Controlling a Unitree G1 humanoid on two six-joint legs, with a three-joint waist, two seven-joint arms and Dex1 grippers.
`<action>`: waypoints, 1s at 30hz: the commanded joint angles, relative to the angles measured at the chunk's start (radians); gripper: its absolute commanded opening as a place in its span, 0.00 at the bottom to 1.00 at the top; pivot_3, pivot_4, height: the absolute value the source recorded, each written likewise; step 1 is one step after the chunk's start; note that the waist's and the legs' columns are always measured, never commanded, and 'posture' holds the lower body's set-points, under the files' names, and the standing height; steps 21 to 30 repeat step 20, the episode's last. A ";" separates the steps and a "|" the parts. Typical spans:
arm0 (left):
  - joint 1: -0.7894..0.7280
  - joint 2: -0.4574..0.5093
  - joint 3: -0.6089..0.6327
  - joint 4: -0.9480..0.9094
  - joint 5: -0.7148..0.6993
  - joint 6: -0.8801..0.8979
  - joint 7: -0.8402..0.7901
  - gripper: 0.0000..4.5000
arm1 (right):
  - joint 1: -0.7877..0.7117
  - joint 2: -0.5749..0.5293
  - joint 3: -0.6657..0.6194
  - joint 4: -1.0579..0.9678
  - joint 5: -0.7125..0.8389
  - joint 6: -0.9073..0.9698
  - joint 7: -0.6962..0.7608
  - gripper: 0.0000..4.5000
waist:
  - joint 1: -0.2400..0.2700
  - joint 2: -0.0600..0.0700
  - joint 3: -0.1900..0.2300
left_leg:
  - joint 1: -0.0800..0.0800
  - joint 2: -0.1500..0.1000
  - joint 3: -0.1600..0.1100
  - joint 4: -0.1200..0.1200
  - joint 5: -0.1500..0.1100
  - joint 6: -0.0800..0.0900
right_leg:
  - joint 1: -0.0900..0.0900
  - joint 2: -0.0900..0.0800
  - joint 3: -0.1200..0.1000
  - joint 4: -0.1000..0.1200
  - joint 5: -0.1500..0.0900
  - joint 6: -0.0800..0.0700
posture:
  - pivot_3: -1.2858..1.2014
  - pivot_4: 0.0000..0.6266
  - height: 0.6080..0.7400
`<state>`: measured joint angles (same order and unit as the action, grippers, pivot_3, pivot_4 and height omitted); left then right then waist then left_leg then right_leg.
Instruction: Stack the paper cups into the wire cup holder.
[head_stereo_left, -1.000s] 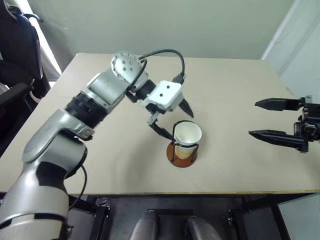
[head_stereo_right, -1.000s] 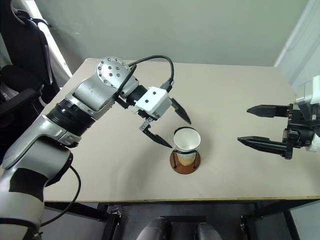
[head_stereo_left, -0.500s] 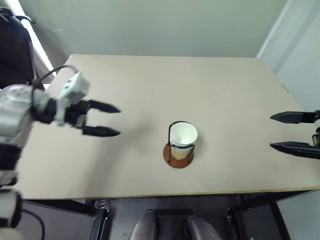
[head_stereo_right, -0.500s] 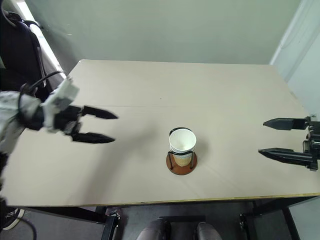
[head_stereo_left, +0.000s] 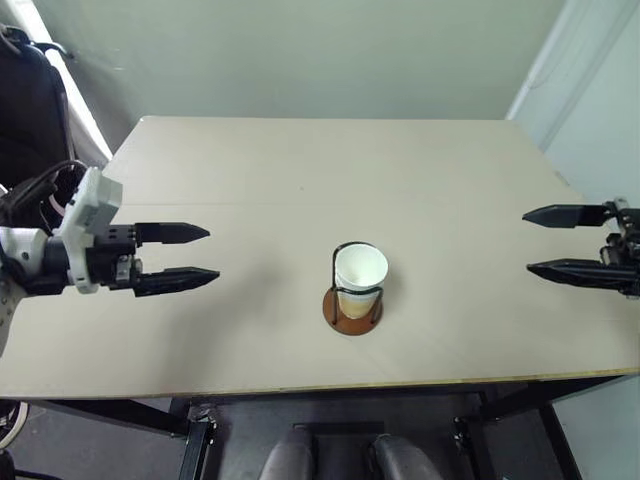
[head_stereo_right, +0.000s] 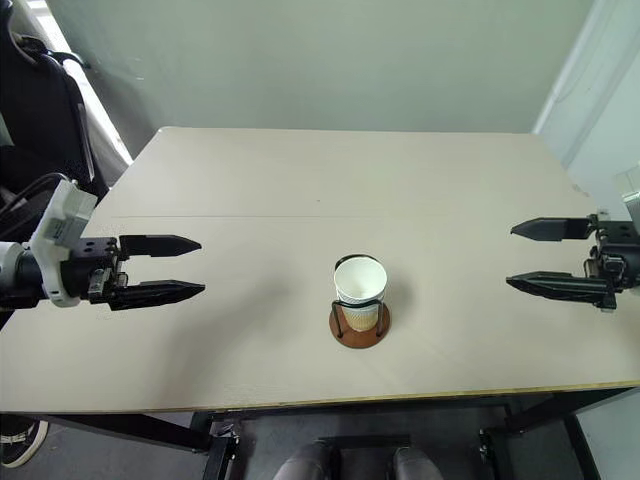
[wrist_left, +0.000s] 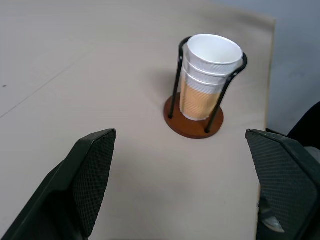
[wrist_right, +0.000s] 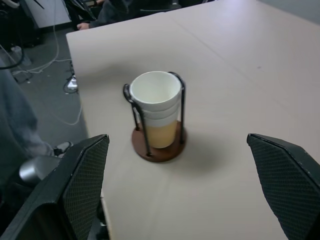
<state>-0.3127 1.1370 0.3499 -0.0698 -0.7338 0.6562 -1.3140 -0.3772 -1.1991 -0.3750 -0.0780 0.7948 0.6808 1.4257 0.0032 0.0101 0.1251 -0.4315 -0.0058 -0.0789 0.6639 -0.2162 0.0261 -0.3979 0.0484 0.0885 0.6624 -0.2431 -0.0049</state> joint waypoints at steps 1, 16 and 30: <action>0.006 0.002 0.048 -0.054 -0.011 0.014 0.038 0.99 | -0.051 -0.033 0.003 0.038 -0.027 -0.034 0.025 1.00 | 0.000 0.000 0.000 | 0.000 0.000 0.000 0.000 -0.001 0.000 | 0.000 0.000 0.000 0.000 0.001 0.001 | 0.52 0.24 1.00; 0.024 0.011 0.035 -0.075 -0.012 0.027 0.027 0.99 | -0.113 0.002 0.091 0.028 -0.050 -0.025 0.037 1.00 | -0.001 0.000 0.000 | 0.001 0.002 0.000 -0.005 -0.003 -0.003 | -0.001 0.001 -0.002 0.000 -0.002 0.000 | 0.52 0.24 1.00; 0.031 0.007 0.040 -0.077 -0.011 0.025 0.027 0.99 | -0.129 0.006 0.104 0.016 -0.047 -0.015 0.036 1.00 | -0.001 0.000 0.000 | 0.001 0.002 0.000 -0.005 -0.003 -0.003 | -0.001 0.001 -0.002 0.000 -0.002 -0.001 | 0.52 0.24 1.00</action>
